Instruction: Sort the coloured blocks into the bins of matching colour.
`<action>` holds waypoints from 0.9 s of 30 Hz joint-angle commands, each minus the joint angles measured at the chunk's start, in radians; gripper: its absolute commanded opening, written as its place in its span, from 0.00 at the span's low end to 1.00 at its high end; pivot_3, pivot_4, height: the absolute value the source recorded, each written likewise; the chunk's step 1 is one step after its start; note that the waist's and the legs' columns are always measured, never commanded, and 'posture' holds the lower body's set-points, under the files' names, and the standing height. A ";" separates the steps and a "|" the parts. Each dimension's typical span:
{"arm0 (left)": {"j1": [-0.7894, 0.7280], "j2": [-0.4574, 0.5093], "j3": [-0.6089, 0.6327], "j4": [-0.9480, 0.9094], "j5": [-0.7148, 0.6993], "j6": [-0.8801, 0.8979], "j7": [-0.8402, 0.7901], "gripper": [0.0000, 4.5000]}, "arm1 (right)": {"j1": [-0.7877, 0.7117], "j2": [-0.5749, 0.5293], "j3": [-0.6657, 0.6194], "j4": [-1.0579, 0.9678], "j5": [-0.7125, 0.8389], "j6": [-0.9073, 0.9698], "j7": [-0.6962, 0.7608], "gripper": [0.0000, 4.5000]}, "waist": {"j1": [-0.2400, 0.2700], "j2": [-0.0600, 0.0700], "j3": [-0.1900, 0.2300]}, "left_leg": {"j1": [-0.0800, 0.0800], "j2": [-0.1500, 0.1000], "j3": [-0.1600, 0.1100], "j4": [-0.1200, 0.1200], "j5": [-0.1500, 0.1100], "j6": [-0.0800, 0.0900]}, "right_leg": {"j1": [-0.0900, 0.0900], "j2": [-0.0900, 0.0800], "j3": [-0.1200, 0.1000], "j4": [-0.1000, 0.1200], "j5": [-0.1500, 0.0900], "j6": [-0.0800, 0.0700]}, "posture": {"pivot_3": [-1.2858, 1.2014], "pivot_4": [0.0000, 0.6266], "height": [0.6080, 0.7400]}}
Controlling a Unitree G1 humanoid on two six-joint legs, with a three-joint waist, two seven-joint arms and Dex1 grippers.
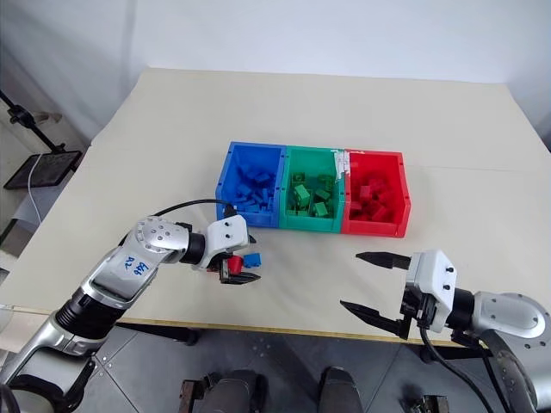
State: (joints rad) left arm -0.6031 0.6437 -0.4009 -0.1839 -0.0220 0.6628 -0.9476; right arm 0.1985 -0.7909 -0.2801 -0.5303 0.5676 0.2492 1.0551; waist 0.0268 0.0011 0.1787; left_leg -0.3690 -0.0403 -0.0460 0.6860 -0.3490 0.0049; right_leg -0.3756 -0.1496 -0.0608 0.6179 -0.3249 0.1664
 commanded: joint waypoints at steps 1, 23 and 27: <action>-0.019 -0.017 -0.028 0.001 0.032 0.003 0.014 0.95 | 0.001 -0.002 0.004 -0.033 -0.007 -0.027 0.004 1.00 | 0.003 0.000 0.000 | 0.000 0.000 0.000 0.000 0.000 0.000 | 0.000 0.000 0.000 0.000 0.000 0.000 | 0.52 0.24 1.00; -0.072 -0.121 0.260 0.149 -0.171 -0.299 0.019 0.21 | 0.005 0.110 -0.106 -0.085 0.091 -0.029 -0.120 1.00 | 0.002 0.000 0.000 | -0.001 0.001 -0.001 0.001 0.000 0.000 | 0.000 0.000 -0.001 0.000 0.000 0.000 | 0.52 0.24 1.00; -0.155 -0.187 0.317 0.253 -0.168 -0.290 0.108 0.21 | 0.005 0.100 -0.114 -0.081 0.073 -0.029 -0.133 1.00 | 0.002 0.000 0.000 | -0.001 0.000 -0.001 0.002 0.000 0.000 | 0.000 0.000 -0.001 0.000 0.000 0.000 | 0.52 0.24 1.00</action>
State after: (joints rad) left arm -0.7366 0.4647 -0.1080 0.0520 -0.1909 0.3867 -0.8748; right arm 0.2054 -0.6830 -0.3627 -0.5874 0.6362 0.2360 0.9299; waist 0.0291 0.0008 0.1788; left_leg -0.3698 -0.0410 -0.0470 0.6881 -0.3489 0.0048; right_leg -0.3754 -0.1499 -0.0618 0.6182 -0.3248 0.1665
